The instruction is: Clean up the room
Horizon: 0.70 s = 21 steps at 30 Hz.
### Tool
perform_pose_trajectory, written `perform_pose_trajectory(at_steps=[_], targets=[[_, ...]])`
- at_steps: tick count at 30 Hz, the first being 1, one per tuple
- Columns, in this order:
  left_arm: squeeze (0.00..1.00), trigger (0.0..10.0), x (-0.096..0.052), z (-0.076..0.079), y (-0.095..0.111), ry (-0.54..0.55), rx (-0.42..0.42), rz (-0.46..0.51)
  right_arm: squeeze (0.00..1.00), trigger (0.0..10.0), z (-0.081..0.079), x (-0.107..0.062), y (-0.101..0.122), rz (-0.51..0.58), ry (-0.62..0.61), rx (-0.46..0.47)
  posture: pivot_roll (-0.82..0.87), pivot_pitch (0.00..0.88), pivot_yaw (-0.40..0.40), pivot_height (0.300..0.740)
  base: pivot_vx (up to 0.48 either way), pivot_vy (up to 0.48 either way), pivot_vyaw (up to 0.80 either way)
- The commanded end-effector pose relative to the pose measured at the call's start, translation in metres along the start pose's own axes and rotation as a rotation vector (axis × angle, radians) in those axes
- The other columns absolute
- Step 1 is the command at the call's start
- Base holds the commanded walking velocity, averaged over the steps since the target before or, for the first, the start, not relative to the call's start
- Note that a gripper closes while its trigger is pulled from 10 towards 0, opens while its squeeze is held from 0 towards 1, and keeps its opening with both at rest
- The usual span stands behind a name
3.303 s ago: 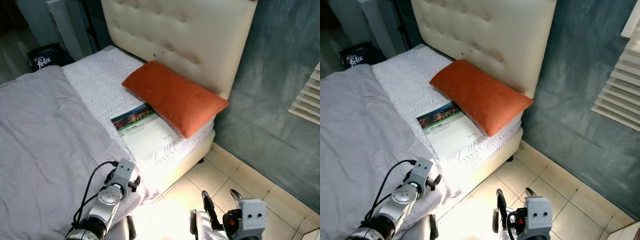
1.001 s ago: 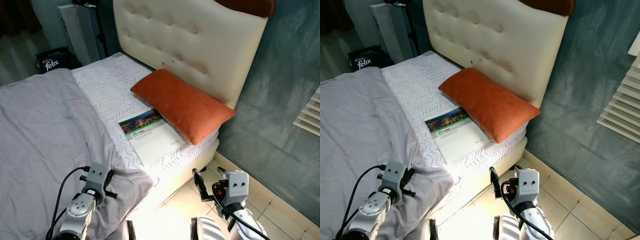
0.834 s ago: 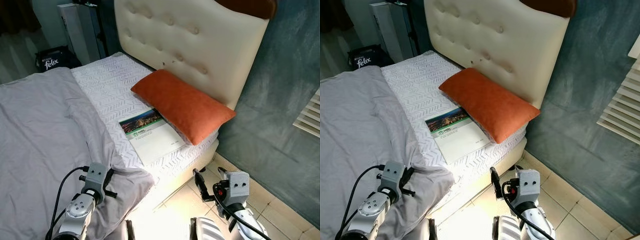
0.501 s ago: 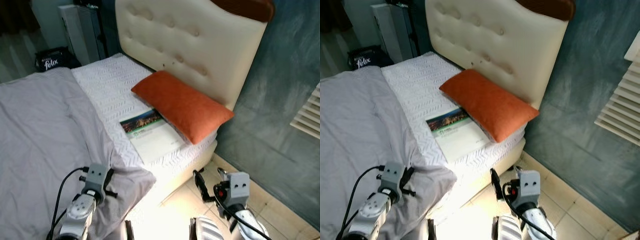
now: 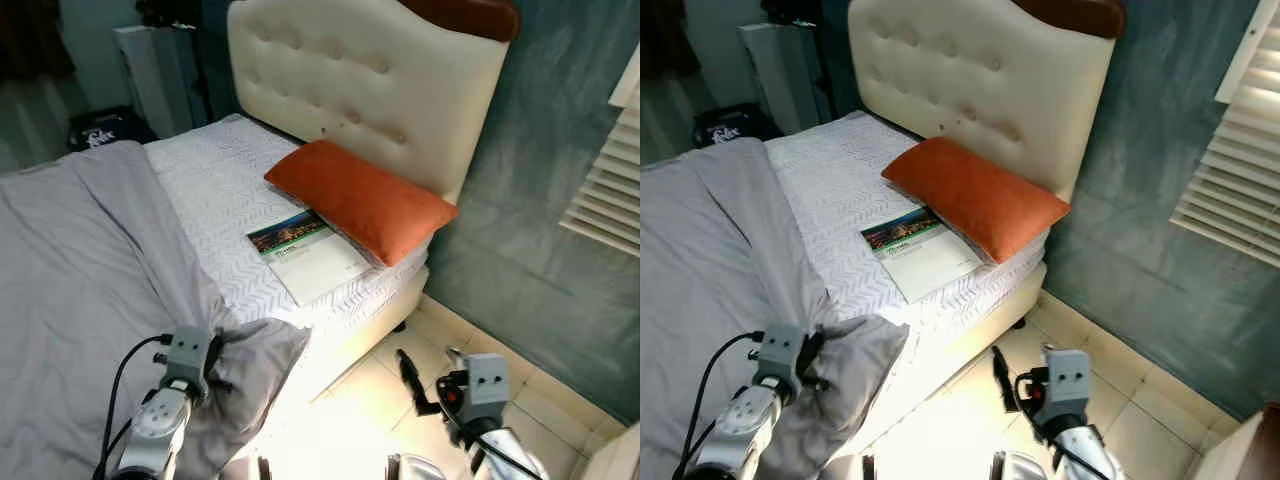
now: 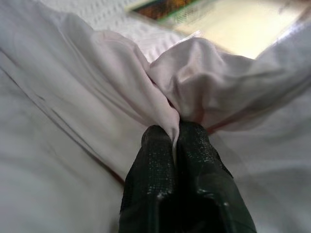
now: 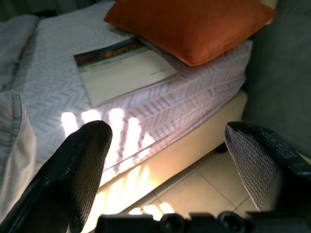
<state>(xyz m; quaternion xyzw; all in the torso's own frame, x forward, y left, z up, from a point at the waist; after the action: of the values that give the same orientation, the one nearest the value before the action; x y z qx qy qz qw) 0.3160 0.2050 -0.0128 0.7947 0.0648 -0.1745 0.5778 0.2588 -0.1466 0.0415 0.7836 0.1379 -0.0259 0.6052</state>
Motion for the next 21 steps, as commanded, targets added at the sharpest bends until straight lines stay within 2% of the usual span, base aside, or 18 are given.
perform_pose_trajectory(at_steps=[1,4,11,15,19,20,21], targets=[[0.0,10.0,-0.005,0.009,-0.013,-0.037,0.006,-0.042,0.0,10.0,0.001,0.0,0.005,0.013,0.008,-0.013,-0.1,0.0,0.006,0.621,0.0,0.0,0.0],[0.0,10.0,-0.008,0.008,-0.017,-0.037,0.006,-0.047,0.0,10.0,0.002,0.0,0.004,0.011,0.006,-0.013,-0.1,0.0,0.006,0.621,0.0,0.0,0.0],[0.0,10.0,-0.013,0.004,-0.021,-0.079,0.081,-0.046,0.0,10.0,0.001,0.0,0.001,0.002,0.01,-0.012,-0.09,0.0,0.007,0.621,0.0,0.0,0.0],[0.0,10.0,-0.024,0.004,-0.031,-0.084,0.097,-0.052,0.0,10.0,0.0,-0.001,0.0,-0.001,0.012,-0.013,-0.09,0.0,0.01,0.621,0.0,0.0,0.0],[0.0,10.0,-0.018,0.014,-0.022,-0.11,0.128,-0.022,0.0,10.0,0.002,-0.001,0.0,-0.001,0.009,-0.013,-0.09,0.0,0.008,0.621,0.0,0.0,0.0],[0.0,10.0,-0.008,0.023,-0.007,-0.172,0.206,0.02,0.0,10.0,0.001,-0.001,-0.001,-0.002,0.011,-0.013,-0.09,0.0,0.01,0.621,0.0,0.0,0.0],[0.0,10.0,-0.008,0.023,-0.007,-0.172,0.206,0.02,0.0,10.0,0.001,-0.001,-0.001,-0.002,0.011,-0.013,-0.09,0.0,0.01,0.621,0.0,0.0,0.0]])
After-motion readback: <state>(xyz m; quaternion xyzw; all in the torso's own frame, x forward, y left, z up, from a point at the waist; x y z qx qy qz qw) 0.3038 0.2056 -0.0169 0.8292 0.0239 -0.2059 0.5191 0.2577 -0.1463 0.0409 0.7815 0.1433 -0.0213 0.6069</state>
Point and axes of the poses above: a point about 5 cm out from each wrist's last joint towards the gripper, its own x axis pointing out of the wrist towards the gripper, its own y axis along the axis of the wrist's last joint, z = x × y, the point moved 5 cm from there along x, pointing out of the wrist towards the gripper, and after that the axes turned 8 degrees about x, right-handed, at the moved point
